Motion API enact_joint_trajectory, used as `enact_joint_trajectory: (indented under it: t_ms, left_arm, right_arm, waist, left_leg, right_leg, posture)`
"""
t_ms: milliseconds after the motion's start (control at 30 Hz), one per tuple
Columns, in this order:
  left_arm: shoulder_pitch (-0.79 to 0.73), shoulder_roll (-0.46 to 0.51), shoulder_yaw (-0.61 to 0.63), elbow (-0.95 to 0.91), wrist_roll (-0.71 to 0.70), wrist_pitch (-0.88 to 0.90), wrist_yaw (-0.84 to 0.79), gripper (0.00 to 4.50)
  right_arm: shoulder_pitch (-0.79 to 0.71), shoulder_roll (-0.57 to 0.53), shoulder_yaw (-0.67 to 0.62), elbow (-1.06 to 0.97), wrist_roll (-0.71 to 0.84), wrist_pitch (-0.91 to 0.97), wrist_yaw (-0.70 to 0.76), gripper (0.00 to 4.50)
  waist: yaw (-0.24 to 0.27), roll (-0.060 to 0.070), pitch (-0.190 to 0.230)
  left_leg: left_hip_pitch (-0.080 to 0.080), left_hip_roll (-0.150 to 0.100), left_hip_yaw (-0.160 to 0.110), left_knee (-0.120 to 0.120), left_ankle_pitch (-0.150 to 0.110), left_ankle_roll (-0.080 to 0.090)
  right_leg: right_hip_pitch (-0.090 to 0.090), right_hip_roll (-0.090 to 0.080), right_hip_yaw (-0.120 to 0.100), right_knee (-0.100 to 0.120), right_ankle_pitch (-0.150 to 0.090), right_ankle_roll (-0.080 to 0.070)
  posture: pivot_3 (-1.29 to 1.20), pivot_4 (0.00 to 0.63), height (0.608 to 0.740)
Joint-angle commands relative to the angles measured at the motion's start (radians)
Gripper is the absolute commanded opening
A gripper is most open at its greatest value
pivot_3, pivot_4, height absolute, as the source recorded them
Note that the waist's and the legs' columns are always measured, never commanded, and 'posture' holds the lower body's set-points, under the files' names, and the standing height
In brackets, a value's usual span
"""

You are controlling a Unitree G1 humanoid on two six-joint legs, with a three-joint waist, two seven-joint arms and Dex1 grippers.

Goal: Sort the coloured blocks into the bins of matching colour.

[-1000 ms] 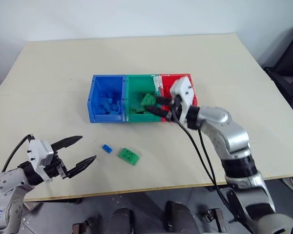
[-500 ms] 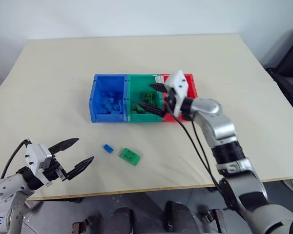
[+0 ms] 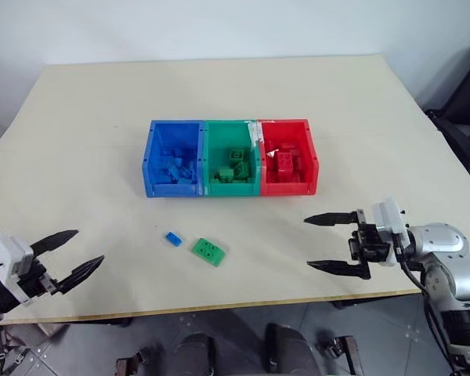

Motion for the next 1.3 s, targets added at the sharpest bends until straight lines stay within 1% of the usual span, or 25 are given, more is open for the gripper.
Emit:
enact_joint_trajectory:
  t_ms: [33,100,200,233,300,400,467,500,533,567,633,667,733,833,933,1000,1200,1300]
  left_arm:
    - [-0.008,0.033,-0.052,-0.095,0.026,-0.026,-0.051,4.50]
    - [-0.051,0.041,-0.097,-0.131,0.037,-0.022,-0.053,4.50]
    - [-0.138,0.091,-0.232,-0.227,0.086,0.004,-0.093,4.50]
    - [-0.170,0.106,-0.277,-0.256,0.093,0.039,-0.095,4.50]
    - [-0.264,0.118,-0.369,-0.286,0.114,0.079,-0.100,4.50]
    - [-0.483,0.090,-0.555,-0.250,0.197,0.136,-0.129,4.50]
    - [-0.565,0.071,-0.616,-0.211,0.229,0.139,-0.138,4.50]
    - [-0.613,0.078,-0.675,-0.190,0.272,0.151,-0.166,4.50]
    - [-0.669,0.072,-0.733,-0.155,0.332,0.071,-0.205,4.50]
    - [-0.727,0.049,-0.775,-0.127,0.357,0.062,-0.219,4.50]
    - [-0.798,0.005,-0.817,-0.084,0.367,0.065,-0.233,4.50]
    - [-0.817,0.001,-0.840,-0.062,0.383,0.071,-0.250,4.50]
    - [-0.837,-0.006,-0.871,-0.026,0.413,0.055,-0.269,4.50]
    - [-0.868,-0.050,-0.894,0.027,0.440,0.055,-0.246,4.50]
    - [-0.883,-0.070,-0.911,0.047,0.459,0.044,-0.261,3.95]
    - [-0.884,-0.078,-0.912,0.048,0.456,0.061,-0.266,3.34]
    - [-0.881,-0.114,-0.887,0.064,0.445,0.021,-0.235,1.51]
    - [-0.893,-0.166,-0.815,0.058,0.374,0.071,-0.177,1.47]
  right_arm:
    - [-0.003,-0.011,-0.035,0.019,-0.018,-0.056,-0.005,4.48]
    - [0.007,-0.011,-0.042,0.012,-0.018,-0.060,-0.019,4.48]
    - [0.070,-0.019,-0.067,-0.017,-0.033,-0.094,-0.043,4.48]
    - [0.094,-0.022,-0.081,-0.022,-0.035,-0.109,-0.043,4.48]
    - [0.143,-0.032,-0.108,-0.022,-0.042,-0.147,-0.034,4.48]
    - [0.204,-0.047,-0.144,0.013,-0.072,-0.239,-0.022,4.48]
    - [0.221,-0.046,-0.154,0.018,-0.075,-0.258,-0.030,4.48]
    - [0.235,-0.044,-0.162,0.016,-0.074,-0.263,-0.039,4.48]
    - [0.252,-0.043,-0.167,0.007,-0.072,-0.264,-0.047,4.48]
    - [0.267,-0.037,-0.170,-0.007,-0.070,-0.263,-0.060,4.48]
    - [0.291,-0.029,-0.162,-0.044,-0.065,-0.249,-0.080,4.48]
    - [0.299,-0.024,-0.154,-0.069,-0.062,-0.236,-0.097,4.48]
    - [0.309,-0.019,-0.140,-0.106,-0.057,-0.216,-0.117,4.48]
    - [0.324,-0.012,-0.123,-0.166,-0.052,-0.183,-0.148,4.48]
    - [0.328,-0.012,-0.112,-0.205,-0.044,-0.161,-0.172,4.50]
    - [0.324,-0.010,-0.110,-0.215,-0.044,-0.162,-0.180,4.50]
    - [0.300,-0.004,-0.092,-0.209,-0.064,-0.190,-0.184,4.50]
    - [0.285,0.020,-0.118,-0.207,-0.041,-0.175,-0.244,4.50]
  waist:
    - [0.005,0.000,0.000]
    - [0.016,0.000,0.000]
    - [0.032,0.000,0.000]
    - [0.035,0.000,0.000]
    - [0.038,0.000,0.000]
    - [0.038,0.000,0.000]
    - [0.035,0.000,0.000]
    - [0.029,0.000,-0.001]
    - [0.028,0.000,-0.001]
    - [0.027,0.000,0.000]
    - [0.032,0.001,-0.001]
    - [0.031,0.001,-0.001]
    - [0.028,0.001,-0.001]
    - [0.034,0.001,-0.001]
    - [0.040,0.000,0.000]
    - [0.041,0.000,0.000]
    - [0.037,0.000,0.000]
    - [0.037,0.000,0.000]
  left_leg:
    - [0.000,0.000,0.000,0.000,0.000,0.000]
    - [0.000,0.000,0.000,0.000,0.000,0.000]
    - [-0.001,-0.001,-0.002,0.001,0.000,0.000]
    - [-0.001,-0.001,-0.001,0.001,0.000,0.000]
    - [-0.001,-0.002,-0.002,0.001,0.000,0.000]
    - [-0.001,-0.002,0.000,0.001,0.000,0.000]
    - [-0.001,-0.002,0.000,0.002,0.000,0.000]
    - [-0.001,-0.001,0.000,0.002,0.000,0.000]
    - [0.000,0.000,0.002,0.002,0.000,0.000]
    - [0.000,0.001,0.002,0.001,0.000,-0.001]
    - [0.000,0.002,0.002,0.002,0.001,-0.001]
    - [0.000,0.002,0.002,0.002,0.001,-0.001]
    - [0.000,0.002,0.002,0.002,0.001,-0.001]
    - [0.000,0.002,0.002,0.002,0.001,-0.001]
    - [-0.002,0.002,0.002,0.007,0.000,-0.001]
    - [-0.003,0.002,0.000,0.008,0.000,0.000]
    - [-0.002,0.003,0.000,0.012,0.000,0.000]
    - [-0.003,0.003,-0.001,0.013,0.000,0.000]
  right_leg:
    - [0.000,0.000,0.000,0.000,0.000,0.000]
    - [0.000,0.000,0.000,0.000,0.000,0.000]
    - [0.000,-0.001,-0.001,0.000,0.000,0.000]
    - [0.000,-0.001,-0.001,0.000,0.000,0.000]
    - [0.000,-0.001,-0.001,0.000,0.000,0.000]
    - [0.001,0.000,0.000,0.000,0.000,0.000]
    - [0.001,0.001,0.000,0.000,0.000,0.000]
    - [0.001,0.002,0.000,0.000,0.000,0.000]
    - [0.001,0.003,0.002,0.000,0.000,0.000]
    - [0.001,0.005,0.002,0.000,0.000,0.000]
    - [0.001,0.006,0.002,0.000,0.000,0.000]
    - [0.001,0.007,0.002,-0.001,0.000,0.000]
    - [0.001,0.007,0.003,-0.001,0.000,0.000]
    - [0.001,0.007,0.003,-0.001,0.000,0.000]
    - [0.001,0.007,0.003,0.000,0.000,0.000]
    - [0.002,0.007,0.003,0.001,0.000,0.000]
    - [0.002,0.007,0.003,0.003,0.001,0.000]
    - [0.002,0.007,0.003,0.004,0.001,0.000]
  posture:
    - [0.00,0.150,0.740]
    - [0.00,0.150,0.740]
    - [0.00,0.150,0.740]
    - [0.00,0.150,0.740]
    - [0.00,0.150,0.740]
    - [0.00,0.150,0.740]
    - [0.00,0.150,0.740]
    - [0.00,0.150,0.740]
    - [0.00,0.150,0.740]
    - [0.00,0.150,0.740]
    - [0.00,0.150,0.740]
    - [0.00,0.150,0.740]
    - [0.00,0.150,0.740]
    - [0.00,0.150,0.740]
    - [0.00,0.150,0.740]
    - [0.00,0.150,0.740]
    - [0.00,0.150,0.740]
    - [0.00,0.150,0.740]
